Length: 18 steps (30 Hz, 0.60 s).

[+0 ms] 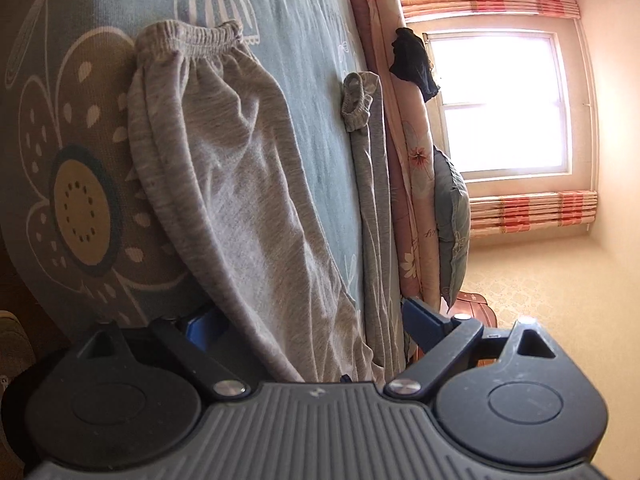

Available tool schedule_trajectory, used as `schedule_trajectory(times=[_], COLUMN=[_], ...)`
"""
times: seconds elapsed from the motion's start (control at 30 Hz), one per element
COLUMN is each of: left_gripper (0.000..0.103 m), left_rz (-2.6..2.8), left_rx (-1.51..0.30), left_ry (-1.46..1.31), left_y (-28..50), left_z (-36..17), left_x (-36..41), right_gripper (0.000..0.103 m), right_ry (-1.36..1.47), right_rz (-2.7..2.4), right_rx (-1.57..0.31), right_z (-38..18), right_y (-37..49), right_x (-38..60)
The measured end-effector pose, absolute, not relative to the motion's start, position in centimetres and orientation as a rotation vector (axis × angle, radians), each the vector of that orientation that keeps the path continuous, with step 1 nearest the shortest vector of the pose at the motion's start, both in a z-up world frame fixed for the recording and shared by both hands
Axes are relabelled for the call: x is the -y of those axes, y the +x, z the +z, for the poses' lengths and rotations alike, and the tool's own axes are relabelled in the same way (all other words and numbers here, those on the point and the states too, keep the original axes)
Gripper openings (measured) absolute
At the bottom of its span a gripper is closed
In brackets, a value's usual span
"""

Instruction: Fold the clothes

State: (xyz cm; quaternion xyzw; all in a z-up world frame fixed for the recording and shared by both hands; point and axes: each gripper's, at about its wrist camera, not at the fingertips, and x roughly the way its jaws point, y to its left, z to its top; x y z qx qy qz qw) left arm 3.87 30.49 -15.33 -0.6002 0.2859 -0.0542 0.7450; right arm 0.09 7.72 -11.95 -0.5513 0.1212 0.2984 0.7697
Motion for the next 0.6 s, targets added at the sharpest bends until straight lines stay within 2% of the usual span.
schedule_trajectory(times=[0.1,0.13,0.17,0.23,0.33,0.4,0.6], left_gripper=[0.090,0.075,0.051,0.030,0.029,0.020,0.019], left_rz=[-0.073,-0.048,-0.026,-0.007,0.009,0.041,0.095], left_rx=[-0.603,-0.607,-0.615,-0.614,-0.571,-0.554,-0.629], left_ry=[-1.279,-1.253,-1.219,-1.164,-1.125,-1.117,-1.123], left_y=[4.2,4.5,4.7,4.9,4.5,4.0,2.7], left_z=[-15.1,-14.9,-14.4,-13.4,-12.1,-11.9,-14.3], left_x=[-31.4,-31.7,-31.9,-32.4,-33.4,-34.0,-34.4], right_gripper=[0.009,0.006,0.005,0.004,0.004,0.004,0.007], right_ry=[-1.142,-1.102,-1.047,-0.899,-0.723,-0.629,-0.494], right_rz=[0.672,0.691,0.719,0.780,0.827,0.857,0.921], right_rx=[-0.354,-0.394,-0.446,-0.549,-0.630,-0.695,-0.844], right_z=[-11.4,-11.1,-10.5,-9.0,-7.2,-7.0,-8.0], right_y=[0.8,1.2,1.6,2.7,4.1,4.9,5.5], right_x=[-7.3,-7.2,-7.2,-7.2,-7.1,-7.0,-6.1])
